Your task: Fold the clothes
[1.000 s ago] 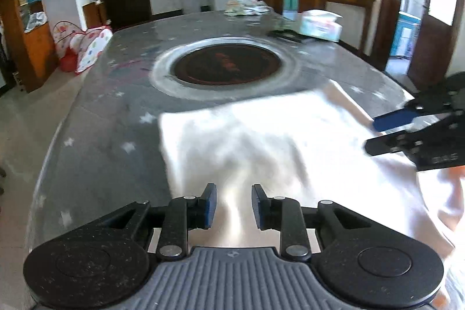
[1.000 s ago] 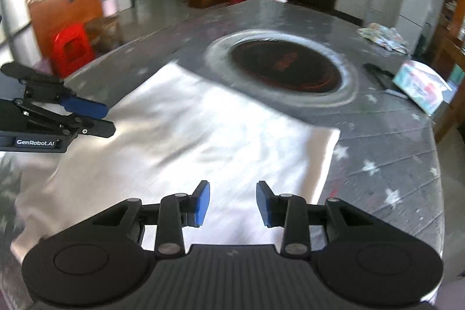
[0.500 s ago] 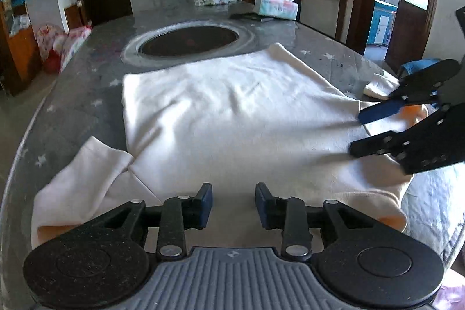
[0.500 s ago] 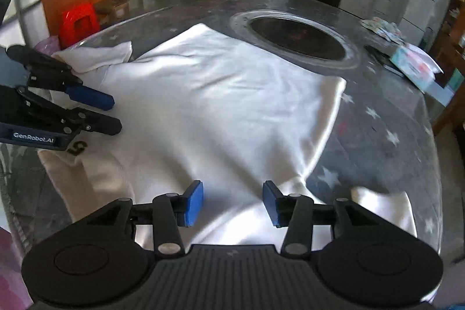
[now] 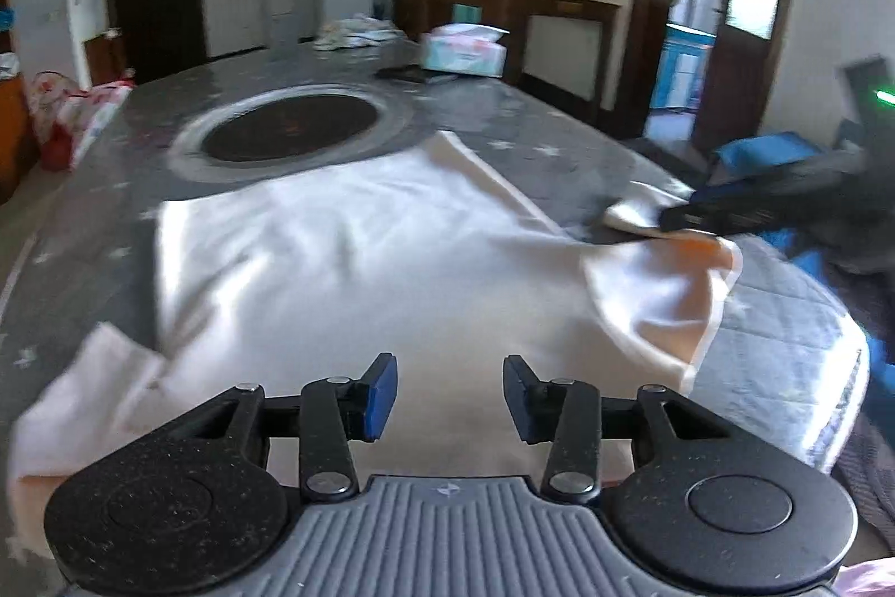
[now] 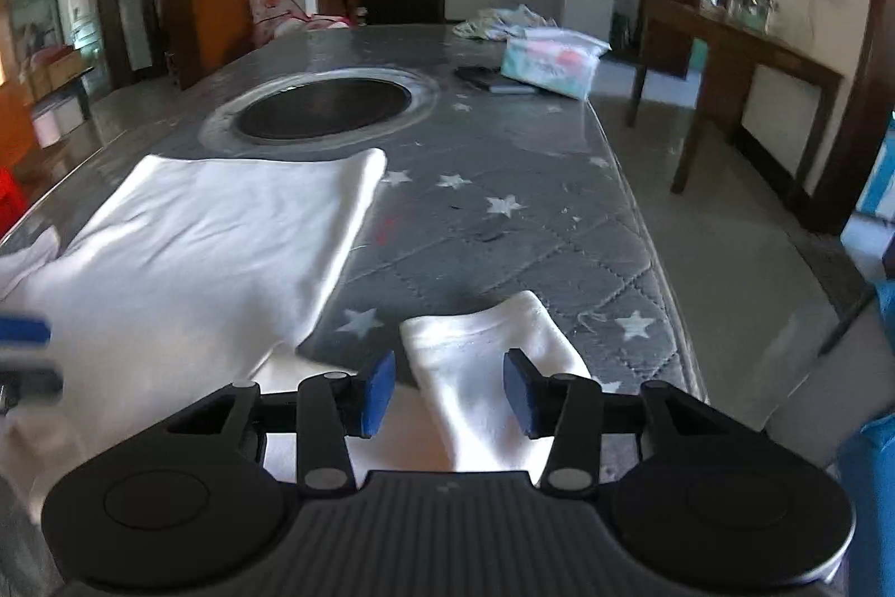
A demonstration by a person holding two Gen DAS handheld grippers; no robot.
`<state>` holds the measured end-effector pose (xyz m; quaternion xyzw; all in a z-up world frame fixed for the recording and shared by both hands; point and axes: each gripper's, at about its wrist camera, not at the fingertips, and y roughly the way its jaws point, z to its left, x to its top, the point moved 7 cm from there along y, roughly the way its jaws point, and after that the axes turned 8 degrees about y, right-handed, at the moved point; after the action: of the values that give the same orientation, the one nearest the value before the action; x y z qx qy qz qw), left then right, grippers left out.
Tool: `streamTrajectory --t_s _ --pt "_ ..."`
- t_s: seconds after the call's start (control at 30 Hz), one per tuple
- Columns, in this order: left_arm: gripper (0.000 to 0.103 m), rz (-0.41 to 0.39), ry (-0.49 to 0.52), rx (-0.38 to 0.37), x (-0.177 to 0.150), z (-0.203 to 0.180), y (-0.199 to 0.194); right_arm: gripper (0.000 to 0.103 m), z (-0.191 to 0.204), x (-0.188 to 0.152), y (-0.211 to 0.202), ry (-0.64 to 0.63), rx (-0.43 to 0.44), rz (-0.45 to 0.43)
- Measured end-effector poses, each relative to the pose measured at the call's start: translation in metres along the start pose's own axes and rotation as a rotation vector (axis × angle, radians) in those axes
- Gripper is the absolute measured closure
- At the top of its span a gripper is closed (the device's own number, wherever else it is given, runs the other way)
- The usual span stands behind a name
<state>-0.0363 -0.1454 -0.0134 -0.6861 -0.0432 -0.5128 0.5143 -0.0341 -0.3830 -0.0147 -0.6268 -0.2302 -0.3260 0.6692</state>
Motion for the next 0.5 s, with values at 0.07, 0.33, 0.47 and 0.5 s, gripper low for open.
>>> streamTrajectory --t_s 0.07,0.33,0.47,0.5 --pt "0.057 0.006 0.006 -0.029 0.0 -0.012 0.005 0.063 0.0 0.0 0.01 0.004 0.011 0.016" --pt "0.052 0.044 0.042 -0.103 -0.012 -0.044 0.018 0.097 -0.004 -0.006 0.017 -0.035 -0.059 0.001" --pt "0.052 0.043 0.045 -0.109 -0.013 -0.044 0.018 0.098 -0.025 0.001 -0.01 0.011 -0.111 -0.084" --pt "0.051 0.043 0.046 -0.11 -0.013 -0.045 0.018 0.098 -0.032 0.002 -0.018 0.026 -0.129 -0.106"
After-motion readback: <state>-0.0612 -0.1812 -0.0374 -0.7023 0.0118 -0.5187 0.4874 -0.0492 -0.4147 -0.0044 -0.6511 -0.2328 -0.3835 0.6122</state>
